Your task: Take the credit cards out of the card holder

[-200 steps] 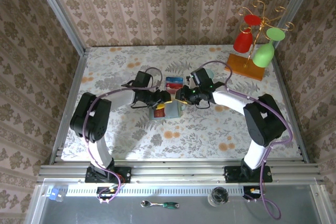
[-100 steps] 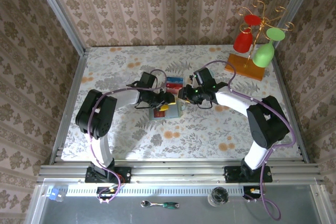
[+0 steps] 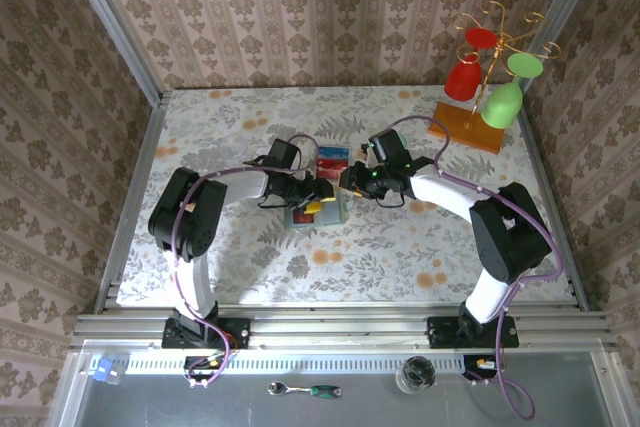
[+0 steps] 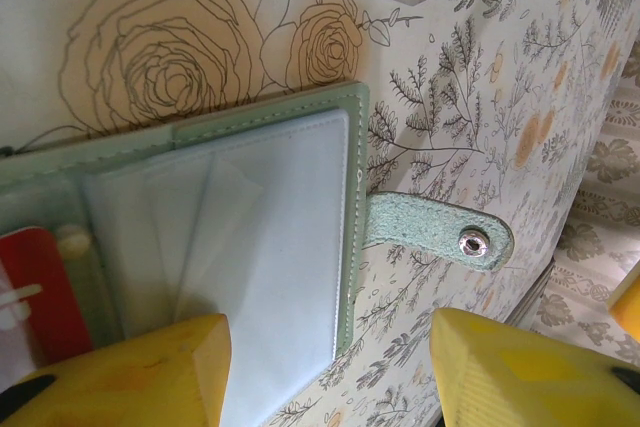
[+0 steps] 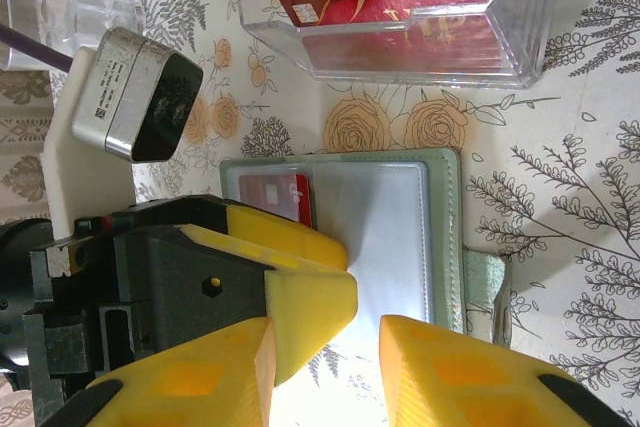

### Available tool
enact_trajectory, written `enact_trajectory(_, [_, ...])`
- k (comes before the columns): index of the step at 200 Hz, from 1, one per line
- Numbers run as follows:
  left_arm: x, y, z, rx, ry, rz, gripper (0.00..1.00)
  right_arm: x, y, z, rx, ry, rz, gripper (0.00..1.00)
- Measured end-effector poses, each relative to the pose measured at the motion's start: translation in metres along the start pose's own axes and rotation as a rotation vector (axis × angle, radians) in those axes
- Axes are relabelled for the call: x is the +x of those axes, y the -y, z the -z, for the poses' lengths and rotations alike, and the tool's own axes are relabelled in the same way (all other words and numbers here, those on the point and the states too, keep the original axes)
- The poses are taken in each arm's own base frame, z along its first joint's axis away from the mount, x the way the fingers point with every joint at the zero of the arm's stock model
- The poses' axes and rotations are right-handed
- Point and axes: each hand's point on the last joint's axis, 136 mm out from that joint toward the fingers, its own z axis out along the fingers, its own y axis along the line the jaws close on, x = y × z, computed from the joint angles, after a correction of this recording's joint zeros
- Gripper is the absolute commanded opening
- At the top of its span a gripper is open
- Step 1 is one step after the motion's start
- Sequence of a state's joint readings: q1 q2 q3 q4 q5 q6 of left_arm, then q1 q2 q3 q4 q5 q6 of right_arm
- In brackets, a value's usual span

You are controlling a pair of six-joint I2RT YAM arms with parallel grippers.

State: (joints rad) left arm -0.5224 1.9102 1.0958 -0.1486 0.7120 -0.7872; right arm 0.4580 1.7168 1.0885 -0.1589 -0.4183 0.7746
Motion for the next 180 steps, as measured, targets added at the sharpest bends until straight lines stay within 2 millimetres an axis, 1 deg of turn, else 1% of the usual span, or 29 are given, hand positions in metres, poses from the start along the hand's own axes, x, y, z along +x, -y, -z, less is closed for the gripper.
enact_trajectory(46, [0.0, 0.0, 0.0, 0.0, 0.001, 0.0, 0.55, 0.0, 0.0, 0.0, -0.002, 0.001, -0.012, 0.33])
enact_trajectory(74, [-0.003, 0.0, 0.004, 0.003, 0.012, 0.001, 0.55, 0.0, -0.002, -0.002, -0.009, -0.003, -0.016, 0.33])
enact_trajectory(106, [-0.008, 0.002, 0.019, 0.011, 0.051, 0.0, 0.54, 0.004, -0.001, -0.011, -0.013, -0.021, -0.019, 0.33])
enact_trajectory(129, [-0.007, 0.003, 0.03, 0.016, 0.072, 0.0, 0.54, 0.009, -0.001, -0.02, -0.011, -0.044, -0.027, 0.33])
enact_trajectory(149, [-0.006, -0.003, 0.039, 0.014, 0.087, 0.015, 0.53, 0.013, -0.004, -0.027, -0.011, -0.061, -0.024, 0.33])
enact_trajectory(180, [-0.008, -0.02, 0.053, 0.0, 0.119, 0.058, 0.52, 0.013, -0.015, -0.035, -0.031, -0.071, -0.008, 0.32])
